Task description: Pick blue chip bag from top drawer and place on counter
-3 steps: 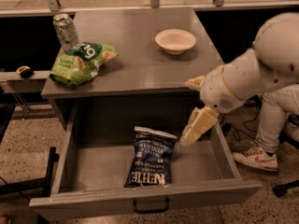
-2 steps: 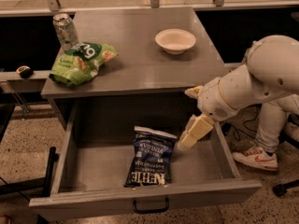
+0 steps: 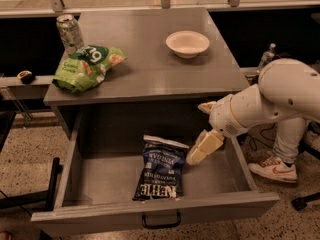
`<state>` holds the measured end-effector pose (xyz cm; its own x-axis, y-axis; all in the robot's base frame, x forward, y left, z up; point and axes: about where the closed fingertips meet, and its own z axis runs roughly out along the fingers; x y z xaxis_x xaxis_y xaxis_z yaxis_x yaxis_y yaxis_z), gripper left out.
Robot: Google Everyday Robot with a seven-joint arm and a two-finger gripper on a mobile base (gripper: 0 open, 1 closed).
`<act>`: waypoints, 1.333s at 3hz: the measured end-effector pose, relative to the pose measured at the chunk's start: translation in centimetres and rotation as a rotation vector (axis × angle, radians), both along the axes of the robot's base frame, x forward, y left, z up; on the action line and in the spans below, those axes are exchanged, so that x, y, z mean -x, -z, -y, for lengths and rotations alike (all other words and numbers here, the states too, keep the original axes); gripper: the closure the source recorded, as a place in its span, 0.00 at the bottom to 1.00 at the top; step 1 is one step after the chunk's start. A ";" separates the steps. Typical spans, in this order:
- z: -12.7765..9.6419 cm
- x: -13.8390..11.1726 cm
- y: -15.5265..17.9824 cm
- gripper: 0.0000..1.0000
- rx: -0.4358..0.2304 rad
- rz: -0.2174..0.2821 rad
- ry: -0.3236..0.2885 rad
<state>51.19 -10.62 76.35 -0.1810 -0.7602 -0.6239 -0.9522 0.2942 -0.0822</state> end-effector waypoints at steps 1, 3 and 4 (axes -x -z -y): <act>0.5 -1.0 4.7 0.00 -0.029 -0.031 0.058; -2.4 -2.3 10.4 0.00 -0.132 -0.107 0.060; -3.6 -2.5 12.7 0.27 -0.180 -0.153 0.054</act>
Offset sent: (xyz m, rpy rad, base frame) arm 0.0277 0.0096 -0.1147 0.1150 0.1027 -0.1055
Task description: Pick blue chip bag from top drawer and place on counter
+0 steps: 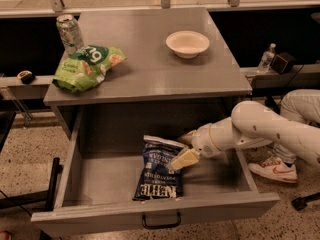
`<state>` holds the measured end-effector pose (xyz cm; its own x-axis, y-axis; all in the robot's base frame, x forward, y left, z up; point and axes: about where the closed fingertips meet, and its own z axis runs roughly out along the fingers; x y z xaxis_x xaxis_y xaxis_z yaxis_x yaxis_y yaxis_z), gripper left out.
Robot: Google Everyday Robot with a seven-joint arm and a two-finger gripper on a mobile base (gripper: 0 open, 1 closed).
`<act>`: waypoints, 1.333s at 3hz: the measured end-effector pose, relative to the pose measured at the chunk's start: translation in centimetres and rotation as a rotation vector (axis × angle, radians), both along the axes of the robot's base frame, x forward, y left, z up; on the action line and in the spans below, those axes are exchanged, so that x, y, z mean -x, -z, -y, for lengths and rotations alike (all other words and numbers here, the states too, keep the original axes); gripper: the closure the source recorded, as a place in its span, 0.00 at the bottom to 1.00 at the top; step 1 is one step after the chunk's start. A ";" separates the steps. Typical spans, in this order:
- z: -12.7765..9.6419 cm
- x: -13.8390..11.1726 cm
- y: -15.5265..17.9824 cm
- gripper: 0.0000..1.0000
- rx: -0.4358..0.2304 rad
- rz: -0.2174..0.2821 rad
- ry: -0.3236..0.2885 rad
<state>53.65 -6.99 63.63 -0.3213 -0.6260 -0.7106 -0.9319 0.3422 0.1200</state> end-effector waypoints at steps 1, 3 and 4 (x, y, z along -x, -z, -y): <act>-0.3 -0.1 0.6 0.50 -0.032 -0.013 0.002; -0.3 0.2 -4.9 0.96 -0.108 0.100 -0.048; 0.1 2.0 -11.6 1.00 -0.118 0.239 -0.084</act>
Offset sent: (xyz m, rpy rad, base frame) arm 0.0022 0.0034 0.0252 0.1120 -0.0619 0.0480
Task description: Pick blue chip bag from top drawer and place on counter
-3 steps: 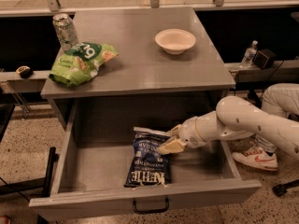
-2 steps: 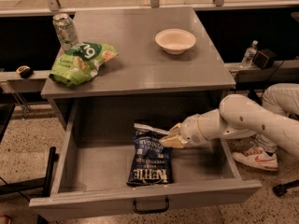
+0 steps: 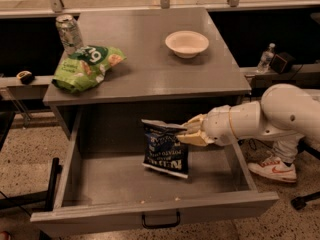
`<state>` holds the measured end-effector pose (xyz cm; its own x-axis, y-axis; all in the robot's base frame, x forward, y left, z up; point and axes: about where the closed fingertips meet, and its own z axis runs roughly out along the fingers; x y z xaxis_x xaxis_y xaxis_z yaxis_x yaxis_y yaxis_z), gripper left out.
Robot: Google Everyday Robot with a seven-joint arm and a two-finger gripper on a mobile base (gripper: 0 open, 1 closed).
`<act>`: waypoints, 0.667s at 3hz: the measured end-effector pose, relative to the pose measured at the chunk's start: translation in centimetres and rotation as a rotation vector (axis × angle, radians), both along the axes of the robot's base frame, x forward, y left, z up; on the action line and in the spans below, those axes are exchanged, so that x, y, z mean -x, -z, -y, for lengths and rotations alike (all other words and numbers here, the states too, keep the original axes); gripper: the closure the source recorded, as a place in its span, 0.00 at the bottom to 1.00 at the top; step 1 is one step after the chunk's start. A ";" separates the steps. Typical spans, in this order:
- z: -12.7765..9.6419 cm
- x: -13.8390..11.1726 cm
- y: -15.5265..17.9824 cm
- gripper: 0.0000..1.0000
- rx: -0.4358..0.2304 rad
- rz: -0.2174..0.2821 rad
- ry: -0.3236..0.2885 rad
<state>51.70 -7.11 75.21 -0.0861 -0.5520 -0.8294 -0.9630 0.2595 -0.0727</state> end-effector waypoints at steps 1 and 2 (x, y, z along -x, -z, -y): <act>0.1 0.9 -6.0 1.00 0.028 0.110 -0.027; -0.2 0.5 -10.5 1.00 0.042 0.182 -0.067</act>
Offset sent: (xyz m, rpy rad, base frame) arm 0.0025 0.0025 0.1613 -0.0559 -0.2736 0.1077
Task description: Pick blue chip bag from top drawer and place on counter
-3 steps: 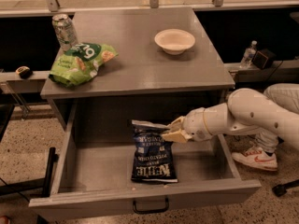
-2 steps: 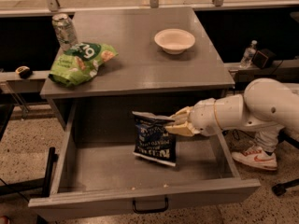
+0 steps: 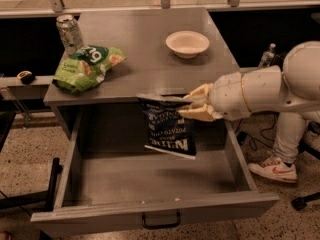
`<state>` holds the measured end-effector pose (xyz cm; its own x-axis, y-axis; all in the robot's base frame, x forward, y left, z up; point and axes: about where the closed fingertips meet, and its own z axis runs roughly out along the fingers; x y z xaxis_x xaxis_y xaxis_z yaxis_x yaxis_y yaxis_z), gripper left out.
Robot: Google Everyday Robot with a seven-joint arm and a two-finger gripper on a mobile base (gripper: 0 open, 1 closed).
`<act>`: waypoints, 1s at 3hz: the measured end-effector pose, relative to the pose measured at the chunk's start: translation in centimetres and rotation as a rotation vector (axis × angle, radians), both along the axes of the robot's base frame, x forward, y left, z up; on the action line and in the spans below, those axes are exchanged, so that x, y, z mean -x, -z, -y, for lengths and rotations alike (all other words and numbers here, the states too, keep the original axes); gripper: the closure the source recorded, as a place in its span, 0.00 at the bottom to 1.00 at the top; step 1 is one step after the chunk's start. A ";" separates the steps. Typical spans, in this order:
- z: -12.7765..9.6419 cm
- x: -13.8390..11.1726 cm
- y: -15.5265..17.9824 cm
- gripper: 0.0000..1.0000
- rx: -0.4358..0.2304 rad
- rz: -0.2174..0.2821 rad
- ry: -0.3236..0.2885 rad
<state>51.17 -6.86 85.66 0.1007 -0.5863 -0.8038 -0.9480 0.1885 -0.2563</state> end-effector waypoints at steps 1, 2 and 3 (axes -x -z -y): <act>0.2 -1.3 -4.0 1.00 0.026 0.053 -0.017; 0.2 -1.7 -4.8 1.00 0.024 0.068 -0.018; 0.1 -2.1 -5.3 1.00 0.024 0.087 0.014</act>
Offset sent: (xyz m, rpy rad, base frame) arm 0.0128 -0.0019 0.0378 -0.0248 -0.0509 0.0166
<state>53.27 -6.94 91.00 0.1610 -0.6073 -0.7780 -0.9195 0.1942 -0.3418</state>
